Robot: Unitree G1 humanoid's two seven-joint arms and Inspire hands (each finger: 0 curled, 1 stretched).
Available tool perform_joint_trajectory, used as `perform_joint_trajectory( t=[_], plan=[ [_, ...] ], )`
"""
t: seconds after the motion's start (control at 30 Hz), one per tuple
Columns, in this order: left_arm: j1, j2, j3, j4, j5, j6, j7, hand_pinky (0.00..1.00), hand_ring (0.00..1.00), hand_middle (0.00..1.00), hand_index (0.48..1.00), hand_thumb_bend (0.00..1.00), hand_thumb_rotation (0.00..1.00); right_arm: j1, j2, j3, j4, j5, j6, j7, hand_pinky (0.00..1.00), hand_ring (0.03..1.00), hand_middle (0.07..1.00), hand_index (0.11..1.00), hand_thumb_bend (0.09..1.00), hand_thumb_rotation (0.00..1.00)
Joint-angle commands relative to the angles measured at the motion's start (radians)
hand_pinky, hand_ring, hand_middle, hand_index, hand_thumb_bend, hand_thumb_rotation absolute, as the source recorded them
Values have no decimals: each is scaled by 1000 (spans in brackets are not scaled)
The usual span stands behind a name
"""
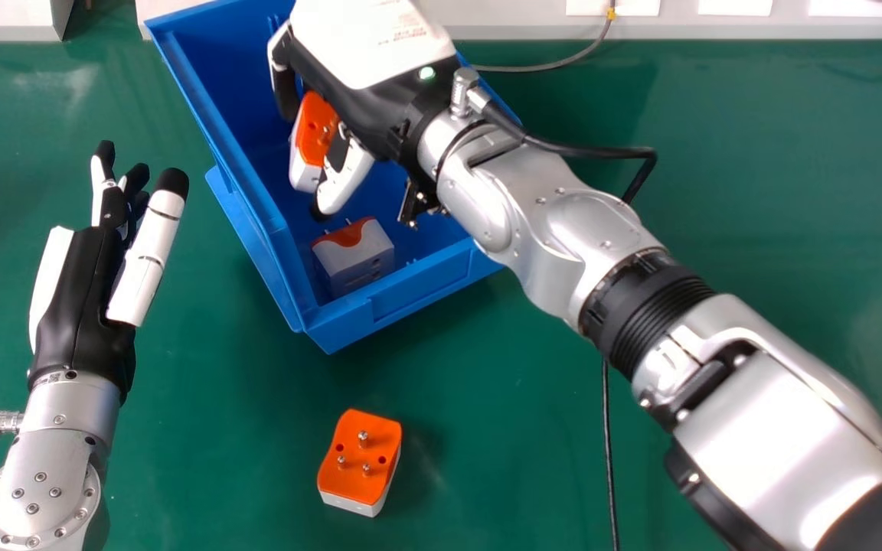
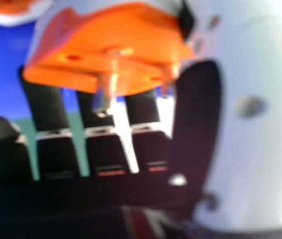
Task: Pick all objects and put in blue box
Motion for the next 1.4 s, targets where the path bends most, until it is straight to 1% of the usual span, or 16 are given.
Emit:
perform_joint_trajectory(
  t=[0.0, 0.07, 0.13, 0.17, 0.2, 0.3, 0.43, 0.57, 0.7, 0.77, 0.9, 1.1, 1.27, 1.33, 1.37],
  plan=[
    [7, 1, -5, -35, 10, -7, 4, 964, 989, 993, 983, 549, 889, -58, 18, 13, 34, 6, -1, -16, 139, 202, 316, 475, 490, 150],
    [13, 1, -8, -49, 15, -2, 7, 963, 989, 993, 983, 550, 889, -61, 24, 24, 65, 8, -2, -5, 146, 211, 324, 477, 490, 150],
    [18, 0, -11, -62, 19, 1, 8, 960, 989, 993, 983, 550, 891, -62, 25, 32, 86, 9, -5, 4, 166, 229, 377, 482, 502, 95],
    [20, 0, -11, -65, 19, 2, 8, 960, 989, 993, 983, 550, 891, -64, 26, 37, 96, 9, -5, 7, 166, 229, 377, 482, 502, 95],
    [22, -1, -12, -70, 20, 4, 8, 959, 989, 993, 983, 550, 891, -65, 27, 41, 105, 10, -5, 12, 168, 230, 396, 484, 507, 76],
    [29, -5, -11, -87, 17, 15, 7, 958, 989, 992, 982, 547, 892, -67, 36, 51, 132, 13, 9, 30, 174, 231, 423, 485, 514, 49],
    [35, -9, -10, -103, 14, 24, 6, 957, 988, 991, 980, 540, 891, -63, 43, 57, 145, 14, 22, 32, 189, 239, 451, 489, 521, 19],
    [34, -10, -9, -103, 13, 29, 6, 956, 988, 990, 980, 538, 891, -50, 46, 71, 145, 6, 29, 13, 190, 238, 458, 489, 523, 12],
    [34, -15, -13, -119, 18, 44, 12, 957, 987, 990, 981, 536, 890, -40, 40, 78, 143, 10, 20, -3, 192, 244, 439, 497, 523, 6],
    [31, -17, -15, -122, 20, 50, 14, 957, 987, 990, 981, 535, 890, -37, 38, 79, 143, 13, 15, -6, 195, 247, 446, 496, 524, 5],
    [32, -21, -16, -134, 25, 61, 18, 957, 987, 990, 982, 534, 890, -35, 36, 79, 148, 18, 12, -3, 201, 252, 456, 494, 525, 3],
    [29, -26, -17, -136, 32, 64, 21, 957, 987, 989, 985, 527, 890, -28, 35, 61, 147, 43, 5, 16, 209, 253, 465, 493, 526, 1],
    [29, -29, -17, -137, 29, 64, 22, 957, 987, 988, 986, 524, 890, -18, 34, 58, 143, 61, 4, -2, 190, 234, 467, 489, 524, 1],
    [27, -30, -18, -134, 30, 62, 23, 957, 987, 988, 986, 523, 890, -16, 30, 61, 140, 61, -2, -4, 186, 238, 473, 481, 523, 3],
    [26, -31, -18, -130, 30, 60, 23, 958, 987, 988, 987, 522, 890, -15, 28, 63, 140, 60, -5, -5, 212, 276, 481, 476, 521, 5]
  ],
)
